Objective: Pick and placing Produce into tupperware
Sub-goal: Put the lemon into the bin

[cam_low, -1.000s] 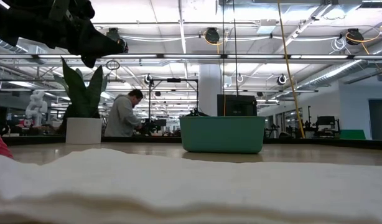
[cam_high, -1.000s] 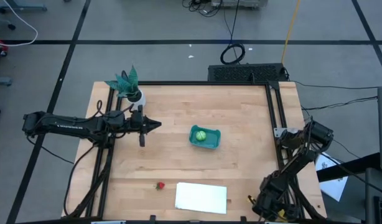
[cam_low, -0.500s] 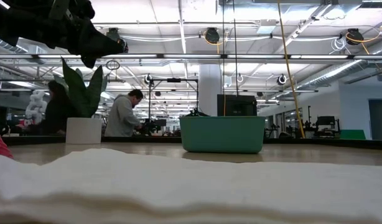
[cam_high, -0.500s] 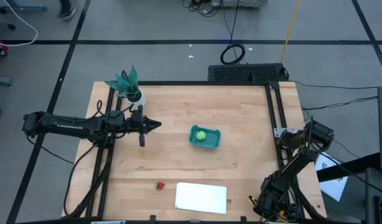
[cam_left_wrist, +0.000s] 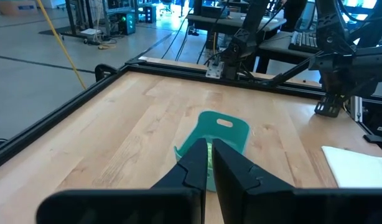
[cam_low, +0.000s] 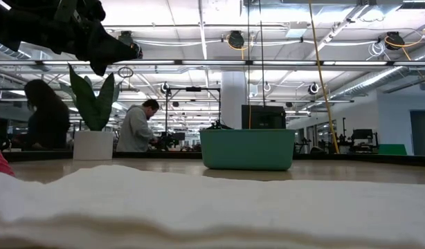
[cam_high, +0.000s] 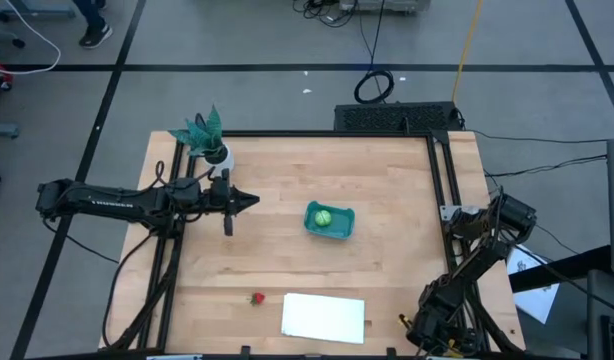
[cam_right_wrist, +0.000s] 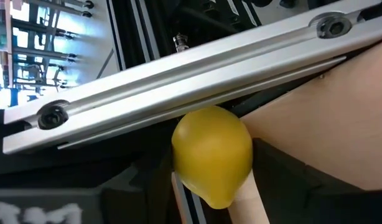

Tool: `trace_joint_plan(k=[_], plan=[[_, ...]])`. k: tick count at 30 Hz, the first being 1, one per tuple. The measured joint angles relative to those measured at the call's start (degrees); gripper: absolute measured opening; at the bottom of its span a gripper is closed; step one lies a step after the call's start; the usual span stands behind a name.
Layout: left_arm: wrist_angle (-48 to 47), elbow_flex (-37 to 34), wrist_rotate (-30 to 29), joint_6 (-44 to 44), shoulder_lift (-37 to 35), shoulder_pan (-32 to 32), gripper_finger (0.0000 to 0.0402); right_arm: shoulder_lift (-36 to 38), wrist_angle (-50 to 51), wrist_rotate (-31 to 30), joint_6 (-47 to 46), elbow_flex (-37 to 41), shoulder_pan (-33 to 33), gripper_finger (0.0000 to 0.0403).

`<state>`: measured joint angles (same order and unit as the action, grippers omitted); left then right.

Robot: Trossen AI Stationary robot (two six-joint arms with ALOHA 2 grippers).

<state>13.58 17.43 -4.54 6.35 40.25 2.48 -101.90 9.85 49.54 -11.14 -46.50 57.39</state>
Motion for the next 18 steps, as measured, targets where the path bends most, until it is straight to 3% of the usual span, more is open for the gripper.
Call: trace_joint_plan(k=[6,11,18], plan=[[0.0,0.0,0.0,-0.1,0.0,0.0,0.0026,2.2,4.6,-0.6,-0.3,0.2,-1.2,0.0182],[0.0,0.0,0.0,-0.5,0.0,0.0,0.0026,5.2,11.4,-3.7,3.7,0.2,-3.8,0.0181],[0.0,0.0,0.0,-0.5,0.0,0.0,0.0026,8.3,13.2,-9.2,6.6,0.2,-8.4,0.0183]])
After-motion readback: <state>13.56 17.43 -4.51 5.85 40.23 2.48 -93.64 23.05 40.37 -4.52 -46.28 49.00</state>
